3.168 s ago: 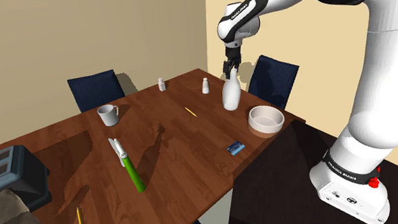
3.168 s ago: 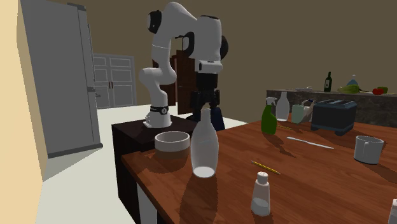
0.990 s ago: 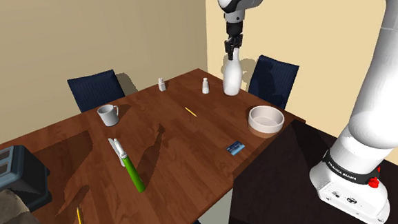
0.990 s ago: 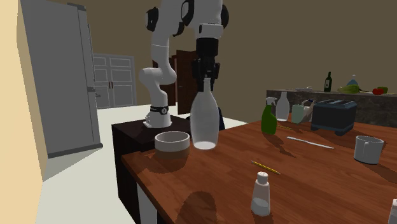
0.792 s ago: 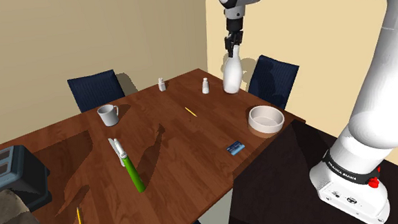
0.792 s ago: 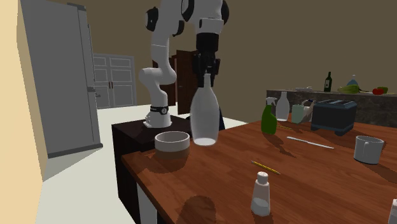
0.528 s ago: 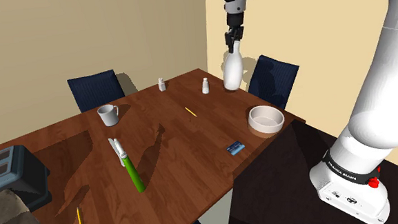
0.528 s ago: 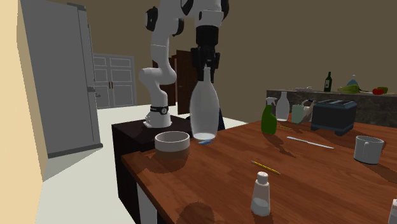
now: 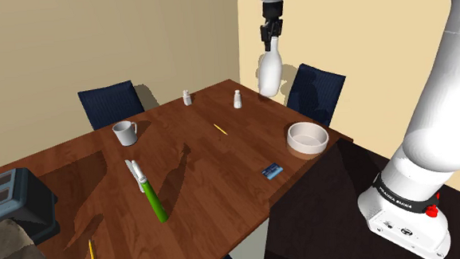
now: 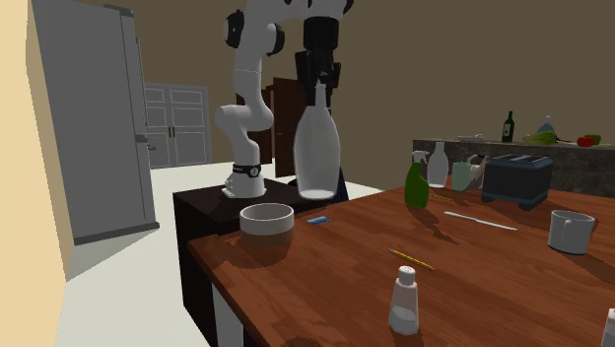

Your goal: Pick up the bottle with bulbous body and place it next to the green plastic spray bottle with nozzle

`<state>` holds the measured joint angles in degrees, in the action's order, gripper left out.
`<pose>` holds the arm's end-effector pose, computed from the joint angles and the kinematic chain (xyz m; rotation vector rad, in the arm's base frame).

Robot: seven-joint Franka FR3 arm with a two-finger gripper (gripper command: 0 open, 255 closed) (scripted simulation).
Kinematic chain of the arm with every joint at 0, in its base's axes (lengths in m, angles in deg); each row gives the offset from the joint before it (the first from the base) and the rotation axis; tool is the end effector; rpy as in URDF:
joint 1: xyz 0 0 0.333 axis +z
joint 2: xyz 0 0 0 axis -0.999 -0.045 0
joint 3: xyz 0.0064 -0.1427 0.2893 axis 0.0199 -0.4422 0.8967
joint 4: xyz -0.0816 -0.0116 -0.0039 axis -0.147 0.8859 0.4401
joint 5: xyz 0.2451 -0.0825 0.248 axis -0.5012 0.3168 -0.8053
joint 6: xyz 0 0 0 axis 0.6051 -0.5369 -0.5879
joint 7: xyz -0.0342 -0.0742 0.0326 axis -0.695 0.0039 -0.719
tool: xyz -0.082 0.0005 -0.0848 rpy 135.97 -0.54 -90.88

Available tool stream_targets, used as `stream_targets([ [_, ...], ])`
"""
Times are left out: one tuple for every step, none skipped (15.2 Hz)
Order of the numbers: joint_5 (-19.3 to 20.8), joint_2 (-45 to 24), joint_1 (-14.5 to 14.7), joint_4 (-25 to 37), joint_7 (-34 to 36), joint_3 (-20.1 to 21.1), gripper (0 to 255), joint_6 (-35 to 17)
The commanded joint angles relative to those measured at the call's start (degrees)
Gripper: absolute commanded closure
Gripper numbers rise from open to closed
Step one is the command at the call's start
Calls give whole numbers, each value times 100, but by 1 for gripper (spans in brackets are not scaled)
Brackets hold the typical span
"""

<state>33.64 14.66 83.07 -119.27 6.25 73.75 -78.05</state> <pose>0.5716 -0.1367 0.5242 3.1187 0.2935 -0.0505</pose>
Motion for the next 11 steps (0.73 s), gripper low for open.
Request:
stream_targets([
  [-3, -21, -2, 191, 0, 0, 255, 170],
  [-4, -26, -4, 276, -1, -1, 255, 249],
  [-5, -33, -6, 362, -2, -2, 255, 328],
  [-7, -41, -9, 451, -4, -3, 255, 409],
  [-8, -51, -11, 541, -6, -4, 255, 490],
  [-10, -63, -14, 635, -7, -5, 255, 571],
  [-13, -76, -17, 730, -10, -6, 255, 654],
  [-15, -91, -20, 829, -12, -7, 255, 737],
  [-18, -108, -23, 930, -14, -8, 255, 822],
  [-22, -127, -27, 1034, -17, -9, 255, 907],
  [-25, -148, -31, 1141, -19, -10, 255, 993],
])
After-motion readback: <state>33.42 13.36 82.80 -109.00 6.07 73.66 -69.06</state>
